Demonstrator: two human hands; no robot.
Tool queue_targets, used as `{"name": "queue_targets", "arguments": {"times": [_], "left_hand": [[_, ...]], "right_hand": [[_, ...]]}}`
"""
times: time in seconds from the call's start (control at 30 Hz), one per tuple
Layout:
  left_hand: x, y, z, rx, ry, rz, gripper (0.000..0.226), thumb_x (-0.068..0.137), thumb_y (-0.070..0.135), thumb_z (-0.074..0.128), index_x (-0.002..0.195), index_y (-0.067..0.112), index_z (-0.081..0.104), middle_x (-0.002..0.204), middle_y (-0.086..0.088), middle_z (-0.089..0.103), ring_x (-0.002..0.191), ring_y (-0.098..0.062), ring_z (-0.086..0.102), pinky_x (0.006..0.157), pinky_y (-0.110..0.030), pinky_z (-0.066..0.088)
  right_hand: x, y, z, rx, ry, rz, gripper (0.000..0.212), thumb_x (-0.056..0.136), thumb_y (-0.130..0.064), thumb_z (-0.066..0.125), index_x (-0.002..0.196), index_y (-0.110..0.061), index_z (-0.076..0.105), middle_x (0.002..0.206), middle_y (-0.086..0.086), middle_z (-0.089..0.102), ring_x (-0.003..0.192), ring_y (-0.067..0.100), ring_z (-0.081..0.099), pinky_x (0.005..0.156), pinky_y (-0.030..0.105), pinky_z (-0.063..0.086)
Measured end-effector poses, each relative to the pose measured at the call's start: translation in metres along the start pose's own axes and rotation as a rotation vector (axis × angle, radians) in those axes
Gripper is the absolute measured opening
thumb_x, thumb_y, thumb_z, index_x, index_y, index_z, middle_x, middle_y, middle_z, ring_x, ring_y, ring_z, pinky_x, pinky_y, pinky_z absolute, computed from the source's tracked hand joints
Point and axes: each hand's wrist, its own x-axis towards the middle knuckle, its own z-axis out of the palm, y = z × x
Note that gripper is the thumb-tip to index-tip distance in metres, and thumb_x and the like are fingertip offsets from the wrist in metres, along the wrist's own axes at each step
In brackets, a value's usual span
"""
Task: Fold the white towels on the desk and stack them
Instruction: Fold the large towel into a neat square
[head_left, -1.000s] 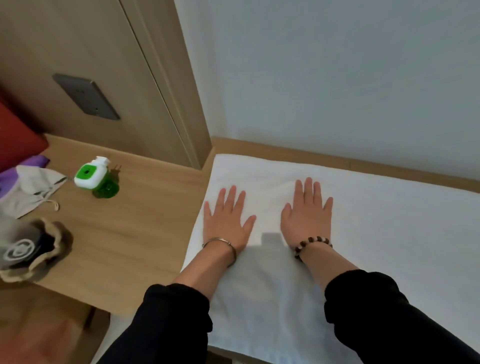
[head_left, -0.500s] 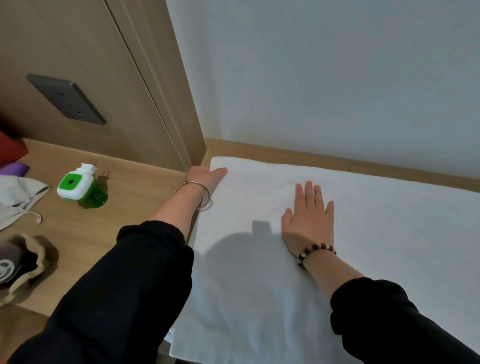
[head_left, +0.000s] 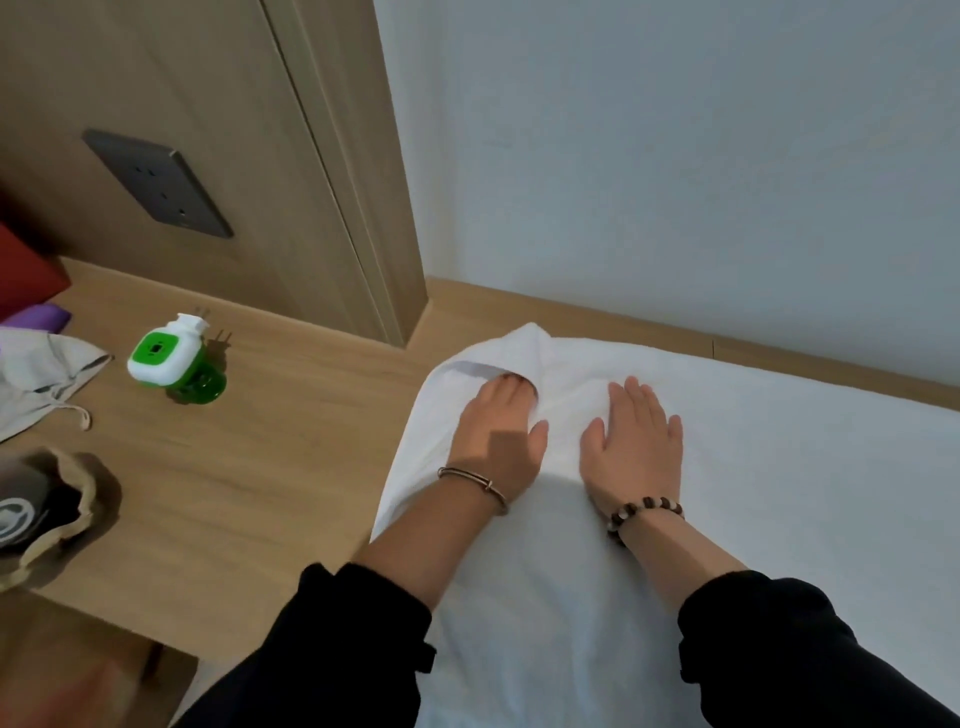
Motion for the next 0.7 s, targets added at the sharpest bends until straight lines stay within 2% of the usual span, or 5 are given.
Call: {"name": "queue_targets", "arguments": {"times": [0.17,0.3,0.43,0.6,0.7], "left_hand": [[-0.006,-0.01,-0.009,-0.266,0.139,-0.176,0.028,0.083,-0.002,0.038,0.094,-0.006,0.063,0.092,-0.025,0.064,0.09,-0.041,0.057,0.081,-0.035,0.041],[0.035,-0.025,-0.027,-0.626,-0.012,-0.591,0.02,0.096,0.019,0.044,0.081,0.013,0.056,0.085,-0.008,0.058,0.083,-0.024,0.051,0.071,-0.025,0.036],[0.067,-0.035,-0.041,-1.138,0.042,-0.976,0.016,0.087,0.026,0.061,0.084,0.01,0.064,0.089,-0.009,0.068,0.083,-0.026,0.065,0.083,-0.034,0.052],[0.083,-0.052,-0.053,-1.371,0.03,-1.08,0.028,0.096,0.014,0.054,0.069,0.006,0.051,0.04,0.0,0.056,0.031,-0.009,0.052,0.034,-0.017,0.043],[0.081,-0.06,-0.057,-1.252,-0.048,-1.054,0.018,0.093,0.001,0.053,0.077,0.008,0.059,0.041,0.0,0.056,0.029,-0.009,0.051,0.032,-0.017,0.042]], "right_hand": [[0.025,-0.018,-0.007,-0.089,0.203,0.042,0.025,0.091,-0.021,0.039,0.103,-0.008,0.057,0.106,0.011,0.055,0.099,0.03,0.046,0.079,0.04,0.033],[0.031,-0.018,-0.005,-0.139,0.249,0.027,0.018,0.089,-0.016,0.043,0.095,-0.005,0.056,0.097,0.014,0.052,0.092,0.032,0.044,0.074,0.039,0.031],[0.03,-0.015,-0.004,-0.102,0.291,0.017,0.015,0.086,-0.012,0.047,0.092,-0.003,0.057,0.095,0.015,0.053,0.089,0.032,0.044,0.073,0.039,0.031],[0.032,-0.014,-0.002,-0.092,0.294,0.017,0.014,0.084,-0.011,0.049,0.091,-0.004,0.058,0.093,0.015,0.053,0.087,0.032,0.045,0.07,0.037,0.029],[0.032,-0.014,-0.001,-0.07,0.307,0.016,0.013,0.083,-0.01,0.049,0.09,-0.004,0.058,0.092,0.015,0.054,0.087,0.033,0.045,0.07,0.037,0.03]]}}
